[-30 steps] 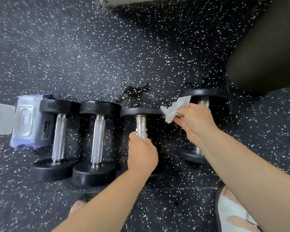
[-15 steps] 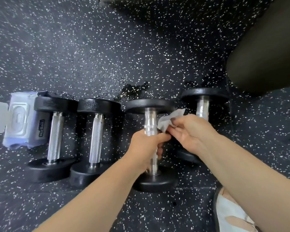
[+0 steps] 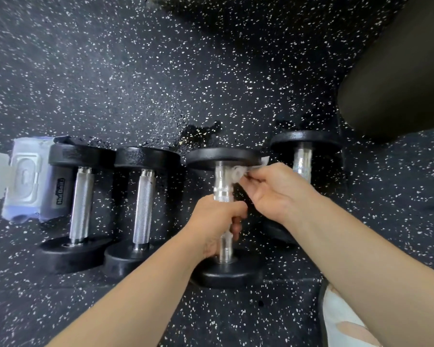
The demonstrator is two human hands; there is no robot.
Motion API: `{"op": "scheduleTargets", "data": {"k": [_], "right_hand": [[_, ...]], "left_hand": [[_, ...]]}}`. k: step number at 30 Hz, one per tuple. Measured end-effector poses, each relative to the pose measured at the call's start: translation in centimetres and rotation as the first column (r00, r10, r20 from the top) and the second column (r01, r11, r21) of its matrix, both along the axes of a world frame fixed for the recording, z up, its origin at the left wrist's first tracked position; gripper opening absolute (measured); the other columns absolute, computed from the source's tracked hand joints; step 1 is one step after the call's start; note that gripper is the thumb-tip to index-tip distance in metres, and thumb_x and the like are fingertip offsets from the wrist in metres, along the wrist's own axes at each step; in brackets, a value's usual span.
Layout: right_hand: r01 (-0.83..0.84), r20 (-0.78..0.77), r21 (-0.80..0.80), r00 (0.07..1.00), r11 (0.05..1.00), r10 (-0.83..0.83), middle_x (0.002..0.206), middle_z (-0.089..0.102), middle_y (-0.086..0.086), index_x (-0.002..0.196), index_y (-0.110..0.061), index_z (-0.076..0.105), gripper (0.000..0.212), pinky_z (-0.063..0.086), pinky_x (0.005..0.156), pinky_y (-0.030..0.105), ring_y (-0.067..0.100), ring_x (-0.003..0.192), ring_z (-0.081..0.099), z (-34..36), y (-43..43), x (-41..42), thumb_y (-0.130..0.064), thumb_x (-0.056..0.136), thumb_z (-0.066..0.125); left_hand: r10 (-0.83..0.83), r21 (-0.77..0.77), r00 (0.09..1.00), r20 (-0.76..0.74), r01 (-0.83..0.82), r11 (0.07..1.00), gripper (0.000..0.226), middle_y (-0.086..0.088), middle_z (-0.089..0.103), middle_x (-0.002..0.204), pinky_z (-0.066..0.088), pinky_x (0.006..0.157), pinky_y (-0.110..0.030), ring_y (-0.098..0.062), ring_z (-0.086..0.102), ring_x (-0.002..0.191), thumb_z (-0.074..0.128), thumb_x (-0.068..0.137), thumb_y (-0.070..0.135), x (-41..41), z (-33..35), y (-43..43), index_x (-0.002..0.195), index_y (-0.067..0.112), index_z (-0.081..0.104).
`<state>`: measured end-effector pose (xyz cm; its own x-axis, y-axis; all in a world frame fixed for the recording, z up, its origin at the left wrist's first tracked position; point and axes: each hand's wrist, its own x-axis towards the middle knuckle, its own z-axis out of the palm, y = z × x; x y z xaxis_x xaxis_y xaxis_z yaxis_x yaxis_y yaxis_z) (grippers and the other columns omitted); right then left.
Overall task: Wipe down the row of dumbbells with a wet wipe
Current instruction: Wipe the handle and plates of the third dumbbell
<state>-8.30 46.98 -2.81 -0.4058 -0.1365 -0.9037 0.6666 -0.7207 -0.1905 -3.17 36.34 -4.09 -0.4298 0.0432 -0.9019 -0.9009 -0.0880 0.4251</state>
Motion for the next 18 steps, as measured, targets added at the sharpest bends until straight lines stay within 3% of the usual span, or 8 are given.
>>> {"op": "scheduleTargets", "data": {"k": [2,4,7,10,12,15,18], "right_hand": [[0.001,-0.014,0.025,1.0,1.0,-0.001,0.12,0.057,0.025,0.11,0.009,0.051,0.027,0.056,0.086,0.036,0.032,0.108,0.062,1.0,1.0,-0.1,0.018,0.091,0.034],[-0.026,-0.017,0.026,1.0,0.999,0.026,0.119,0.056,0.027,0.104,0.007,0.05,0.025,0.055,0.086,0.037,0.034,0.108,0.062,1.7,1.2,0.0,0.019,0.091,0.032],[-0.026,0.03,0.017,0.999,1.0,0.026,0.098,0.059,0.022,0.101,0.004,0.053,0.03,0.059,0.07,0.032,0.028,0.086,0.065,0.9,0.1,0.3,0.021,0.09,0.031],[-0.073,0.061,0.104,0.996,0.992,0.067,0.068,0.048,0.012,0.074,-0.005,0.049,0.035,0.052,0.052,0.028,0.017,0.054,0.052,-0.9,-1.0,0.6,0.018,0.09,0.029],[-0.117,0.055,0.152,0.992,0.981,0.11,0.06,0.044,0.009,0.069,-0.009,0.045,0.037,0.044,0.053,0.029,0.018,0.052,0.046,-1.5,-1.1,0.8,0.016,0.089,0.028],[-0.147,0.014,0.24,0.989,0.96,0.148,0.048,0.044,0.009,0.066,-0.007,0.044,0.037,0.046,0.051,0.026,0.019,0.052,0.044,-1.7,-0.3,0.8,0.019,0.086,0.026],[-0.122,-0.001,0.338,0.992,0.933,0.129,0.071,0.058,0.028,0.082,0.011,0.054,0.029,0.058,0.055,0.027,0.029,0.065,0.058,-1.9,1.5,0.7,0.026,0.077,0.03]], "left_hand": [[-0.024,-0.065,0.999,-0.044,0.021,0.998,0.025,-0.005,0.043,0.046,0.036,0.045,-0.025,-0.018,0.038,0.038,0.06,0.071,-0.011,0.0,-0.4,-0.6,0.067,0.009,0.045],[-0.034,-0.074,0.998,-0.047,0.03,0.997,0.028,-0.004,0.042,0.044,0.035,0.044,-0.024,-0.018,0.037,0.037,0.06,0.071,-0.011,0.2,-0.5,-1.0,0.066,0.01,0.043],[-0.001,0.075,1.0,0.031,-0.001,0.997,0.034,-0.002,0.037,0.043,0.029,0.042,-0.021,-0.014,0.033,0.035,0.054,0.073,-0.015,0.7,-0.2,-1.0,0.063,0.013,0.037],[-0.018,0.284,0.997,0.08,-0.005,0.959,0.037,0.0,0.031,0.044,0.028,0.039,-0.018,-0.011,0.029,0.034,0.047,0.076,-0.014,0.9,-0.1,-0.9,0.056,0.016,0.037],[-0.027,0.385,0.996,0.088,-0.009,0.923,0.039,0.002,0.029,0.043,0.029,0.037,-0.017,-0.009,0.028,0.033,0.048,0.072,-0.011,0.8,0.0,-0.8,0.048,0.018,0.038],[-0.051,0.409,0.991,0.122,-0.003,0.913,0.037,0.003,0.032,0.042,0.025,0.039,-0.018,-0.008,0.029,0.032,0.051,0.067,-0.005,0.4,-0.5,-0.6,0.044,0.02,0.038],[-0.041,0.326,0.988,0.151,-0.011,0.945,0.038,0.002,0.037,0.044,0.026,0.043,-0.021,-0.009,0.033,0.035,0.052,0.072,-0.006,0.1,-2.1,-0.7,0.046,0.02,0.042]]}}
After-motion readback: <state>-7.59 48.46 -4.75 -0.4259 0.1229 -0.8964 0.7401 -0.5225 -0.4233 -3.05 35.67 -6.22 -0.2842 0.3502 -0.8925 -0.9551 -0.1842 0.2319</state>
